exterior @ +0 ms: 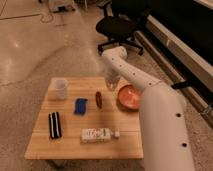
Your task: Place the pepper in the ceramic bowl
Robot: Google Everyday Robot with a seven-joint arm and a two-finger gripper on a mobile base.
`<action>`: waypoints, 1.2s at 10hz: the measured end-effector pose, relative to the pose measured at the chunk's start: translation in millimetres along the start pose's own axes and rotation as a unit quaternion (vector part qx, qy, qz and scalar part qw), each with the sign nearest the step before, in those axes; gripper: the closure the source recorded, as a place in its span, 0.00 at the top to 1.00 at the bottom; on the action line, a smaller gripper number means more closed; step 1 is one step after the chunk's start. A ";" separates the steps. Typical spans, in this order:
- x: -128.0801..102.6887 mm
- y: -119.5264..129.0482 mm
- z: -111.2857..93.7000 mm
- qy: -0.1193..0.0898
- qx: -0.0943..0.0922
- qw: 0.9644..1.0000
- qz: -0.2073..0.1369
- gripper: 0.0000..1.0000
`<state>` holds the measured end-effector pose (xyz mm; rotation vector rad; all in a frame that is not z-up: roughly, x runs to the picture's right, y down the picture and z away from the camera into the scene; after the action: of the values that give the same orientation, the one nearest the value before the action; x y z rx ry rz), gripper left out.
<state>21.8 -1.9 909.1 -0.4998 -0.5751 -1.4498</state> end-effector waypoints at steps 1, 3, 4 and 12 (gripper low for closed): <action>-2.1 -9.2 1.2 -0.003 -0.001 1.000 -0.008 0.66; -8.9 -52.9 6.7 -0.013 -0.003 0.999 -0.039 0.66; -11.7 -67.2 11.8 -0.019 -0.008 0.998 -0.051 0.66; -12.4 -57.2 79.3 -0.050 -0.057 0.995 -0.058 0.66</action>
<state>-40.6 54.4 960.6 -0.6399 -0.6117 -1.5805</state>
